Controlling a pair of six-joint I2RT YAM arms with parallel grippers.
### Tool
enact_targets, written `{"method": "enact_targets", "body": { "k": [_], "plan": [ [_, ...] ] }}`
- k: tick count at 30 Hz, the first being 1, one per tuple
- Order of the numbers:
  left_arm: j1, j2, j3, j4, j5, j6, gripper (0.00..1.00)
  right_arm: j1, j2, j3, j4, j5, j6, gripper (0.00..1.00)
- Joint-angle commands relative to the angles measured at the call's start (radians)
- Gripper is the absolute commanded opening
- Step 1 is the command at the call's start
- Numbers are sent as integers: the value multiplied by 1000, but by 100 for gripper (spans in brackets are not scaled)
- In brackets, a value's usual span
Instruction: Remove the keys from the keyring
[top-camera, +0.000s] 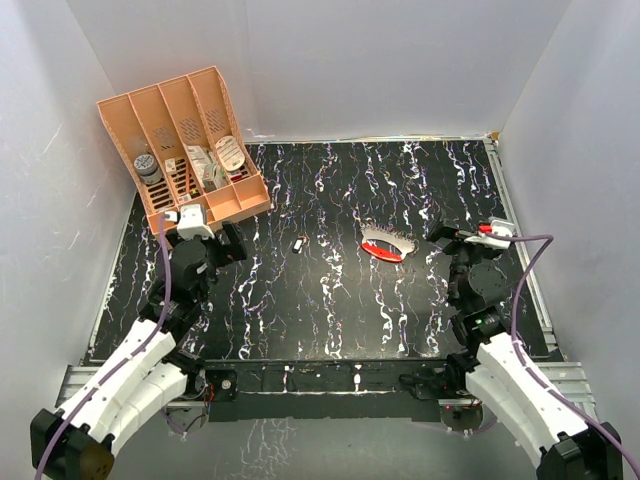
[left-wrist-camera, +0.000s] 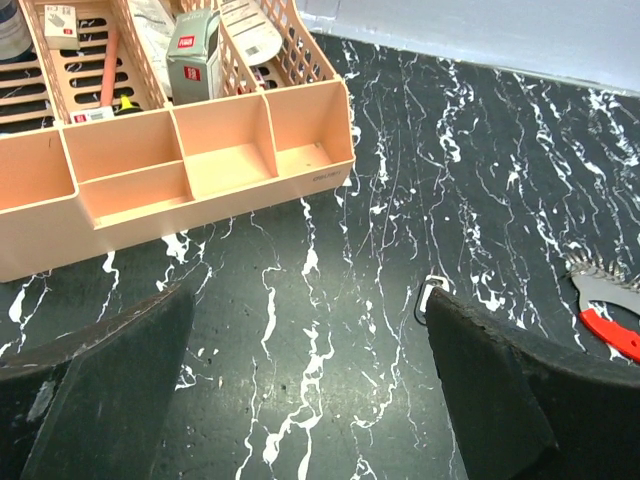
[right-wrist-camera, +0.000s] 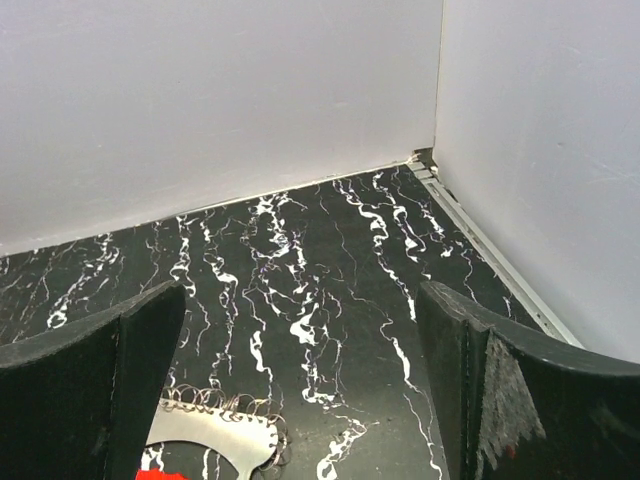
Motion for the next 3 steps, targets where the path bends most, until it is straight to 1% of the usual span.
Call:
{"method": "enact_targets", "body": {
  "k": [1,3],
  "plan": [
    [-5,32,36,-35,-33,-4,99,-1,-9,15,61,22,7,98],
    [-5,38,33,-18,-13,-3,99,-1,-11,15,61,21,7,98]
  ]
}}
